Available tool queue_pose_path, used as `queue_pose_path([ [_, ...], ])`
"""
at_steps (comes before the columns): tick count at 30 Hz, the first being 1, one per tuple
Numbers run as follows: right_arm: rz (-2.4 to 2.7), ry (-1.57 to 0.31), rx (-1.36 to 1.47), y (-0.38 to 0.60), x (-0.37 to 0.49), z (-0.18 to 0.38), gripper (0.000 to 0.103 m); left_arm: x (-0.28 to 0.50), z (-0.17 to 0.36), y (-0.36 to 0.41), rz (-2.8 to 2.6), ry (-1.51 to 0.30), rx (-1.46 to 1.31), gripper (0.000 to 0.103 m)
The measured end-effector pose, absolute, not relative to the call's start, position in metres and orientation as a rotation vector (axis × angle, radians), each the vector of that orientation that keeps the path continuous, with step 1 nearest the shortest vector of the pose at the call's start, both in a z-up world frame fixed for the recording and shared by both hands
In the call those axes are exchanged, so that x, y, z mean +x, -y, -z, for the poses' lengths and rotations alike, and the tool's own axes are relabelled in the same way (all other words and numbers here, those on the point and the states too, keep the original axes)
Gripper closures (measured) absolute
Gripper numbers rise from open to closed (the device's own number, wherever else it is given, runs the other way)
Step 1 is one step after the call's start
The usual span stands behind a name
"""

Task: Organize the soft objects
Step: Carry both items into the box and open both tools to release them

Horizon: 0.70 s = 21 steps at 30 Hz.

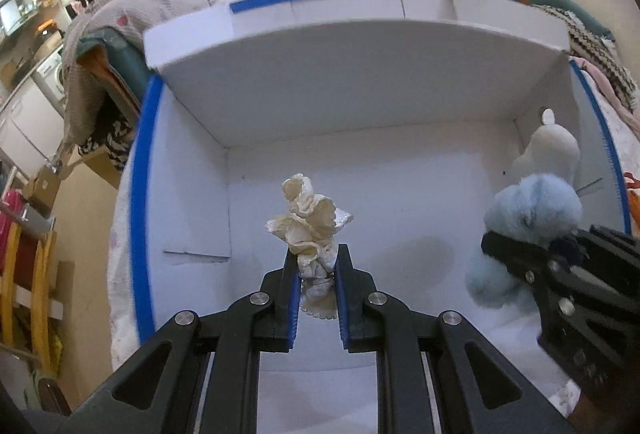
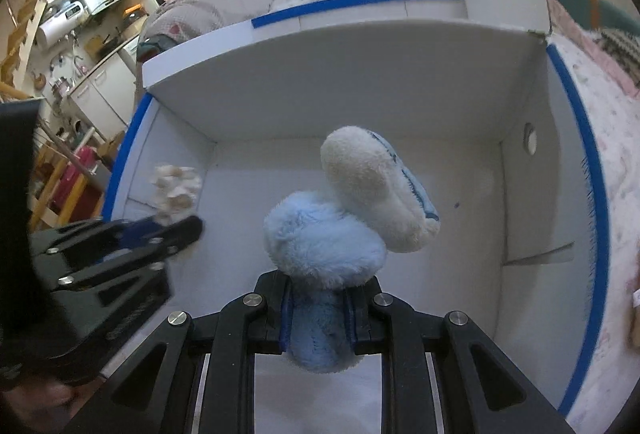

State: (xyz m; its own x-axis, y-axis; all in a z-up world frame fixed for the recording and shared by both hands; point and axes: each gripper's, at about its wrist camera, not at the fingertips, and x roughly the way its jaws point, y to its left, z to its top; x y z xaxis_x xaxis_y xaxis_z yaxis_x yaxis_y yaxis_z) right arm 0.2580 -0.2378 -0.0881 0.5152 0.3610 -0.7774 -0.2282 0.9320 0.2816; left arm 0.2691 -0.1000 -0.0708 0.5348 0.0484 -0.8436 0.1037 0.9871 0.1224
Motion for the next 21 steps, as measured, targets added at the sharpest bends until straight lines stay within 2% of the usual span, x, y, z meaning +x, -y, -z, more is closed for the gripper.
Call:
queue_pose_path([
  [16,-0.332,-1.024,0.115,0.231,0.266,0.103,0.078,0.289,0.110,0.095,-0.012,-1.110,0.171,0.087],
  [18,-0.338,-1.026,0.133,0.233,0.267,0.102,0.074,0.289,0.110,0.098,-0.017,-1.106,0.179,0.084],
  [21,-0.344,-1.021,0.159,0.236,0.263,0.098,0.061,0.288,0.108,0.104,-0.011,-1.103,0.198,0.081],
])
